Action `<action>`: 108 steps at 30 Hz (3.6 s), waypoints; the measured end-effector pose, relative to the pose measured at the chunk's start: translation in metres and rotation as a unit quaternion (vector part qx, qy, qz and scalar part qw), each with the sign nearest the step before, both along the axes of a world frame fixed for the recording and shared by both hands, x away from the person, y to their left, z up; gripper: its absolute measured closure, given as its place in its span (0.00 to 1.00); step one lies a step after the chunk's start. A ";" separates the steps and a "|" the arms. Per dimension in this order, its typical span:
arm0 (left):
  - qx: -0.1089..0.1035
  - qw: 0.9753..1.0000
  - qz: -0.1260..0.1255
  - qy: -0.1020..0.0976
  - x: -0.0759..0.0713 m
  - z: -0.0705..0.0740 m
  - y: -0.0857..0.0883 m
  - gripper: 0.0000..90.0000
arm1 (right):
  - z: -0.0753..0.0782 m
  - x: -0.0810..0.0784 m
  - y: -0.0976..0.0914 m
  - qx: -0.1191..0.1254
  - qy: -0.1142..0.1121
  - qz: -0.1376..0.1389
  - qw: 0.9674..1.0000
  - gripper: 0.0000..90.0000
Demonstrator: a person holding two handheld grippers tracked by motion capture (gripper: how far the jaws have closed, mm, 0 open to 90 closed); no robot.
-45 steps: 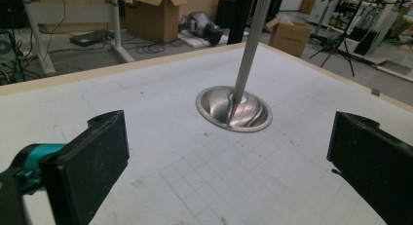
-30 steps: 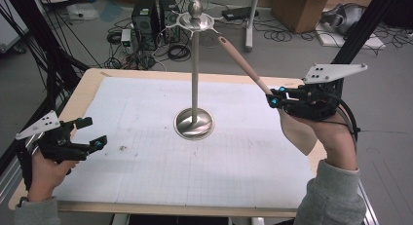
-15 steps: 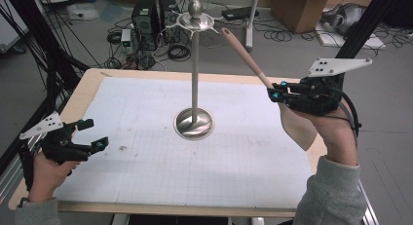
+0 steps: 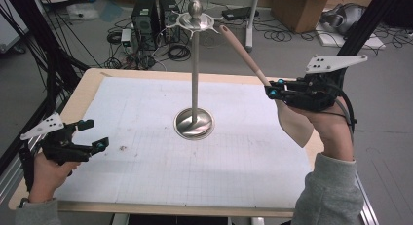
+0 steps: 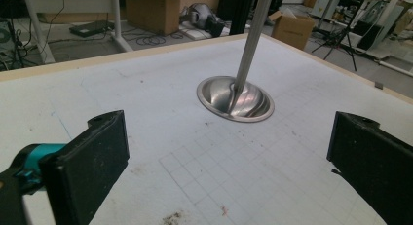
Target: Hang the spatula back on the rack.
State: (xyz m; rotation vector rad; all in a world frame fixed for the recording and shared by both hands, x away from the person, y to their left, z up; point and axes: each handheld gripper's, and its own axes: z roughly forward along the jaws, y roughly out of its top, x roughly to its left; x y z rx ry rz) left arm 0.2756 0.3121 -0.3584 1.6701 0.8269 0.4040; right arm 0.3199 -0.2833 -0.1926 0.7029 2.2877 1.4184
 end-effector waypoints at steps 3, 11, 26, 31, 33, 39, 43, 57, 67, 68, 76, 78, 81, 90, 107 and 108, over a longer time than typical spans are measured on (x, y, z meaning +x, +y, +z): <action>0.000 1.000 0.001 0.000 0.000 0.000 -0.001 0.02 | 0.000 0.001 0.000 0.003 0.002 -0.001 1.000 0.87; 0.002 1.000 0.003 0.003 0.000 -0.001 0.000 0.02 | -0.003 0.004 0.001 0.004 0.006 0.005 1.000 0.87; -0.006 1.000 0.012 -0.001 -0.004 0.001 0.007 0.02 | -0.008 0.011 0.001 0.013 0.012 0.015 1.000 0.87; -0.005 1.000 0.011 0.000 -0.004 0.001 0.008 0.02 | -0.009 0.013 0.002 0.019 0.017 0.023 0.999 0.87; -0.005 1.000 0.012 0.000 -0.004 0.001 0.008 0.02 | -0.009 0.014 0.003 0.020 0.016 0.026 0.999 0.87; -0.006 1.000 0.012 0.000 -0.004 0.001 0.008 0.02 | -0.012 0.015 0.003 0.022 0.019 0.029 0.999 0.87; -0.005 1.000 0.011 0.001 -0.004 0.000 0.008 0.02 | -0.015 0.016 0.003 0.019 0.021 0.028 0.999 0.87; -0.005 1.000 0.011 0.001 -0.004 0.000 0.008 0.02 | -0.021 0.021 0.010 0.014 0.030 0.032 0.999 0.87; -0.005 1.000 0.013 0.002 -0.005 0.000 0.008 0.02 | -0.027 0.027 0.019 0.005 0.036 0.034 0.999 0.87; -0.004 1.000 0.012 0.002 -0.005 0.000 0.009 0.02 | -0.028 0.028 0.020 0.004 0.039 0.034 0.999 0.87; -0.004 1.000 0.015 0.002 -0.007 0.000 0.010 0.02 | -0.030 0.032 0.027 -0.002 0.041 0.039 0.998 0.87; -0.003 1.000 0.015 0.002 -0.007 0.000 0.011 0.02 | -0.031 0.033 0.029 -0.005 0.045 0.038 0.998 0.87; -0.003 1.000 0.017 0.002 -0.008 0.000 0.011 0.02 | -0.033 0.035 0.032 -0.005 0.046 0.040 0.998 0.87; -0.003 1.000 0.021 0.002 -0.012 0.000 0.014 0.02 | -0.040 0.043 0.046 -0.013 0.053 0.045 0.997 0.87; -0.005 1.000 0.014 -0.001 -0.016 0.000 0.009 0.02 | -0.053 0.057 0.071 -0.019 0.056 0.049 0.997 0.87; -0.003 1.000 0.014 -0.002 -0.016 0.001 0.009 0.02 | -0.053 0.058 0.073 -0.020 0.055 0.049 0.997 0.87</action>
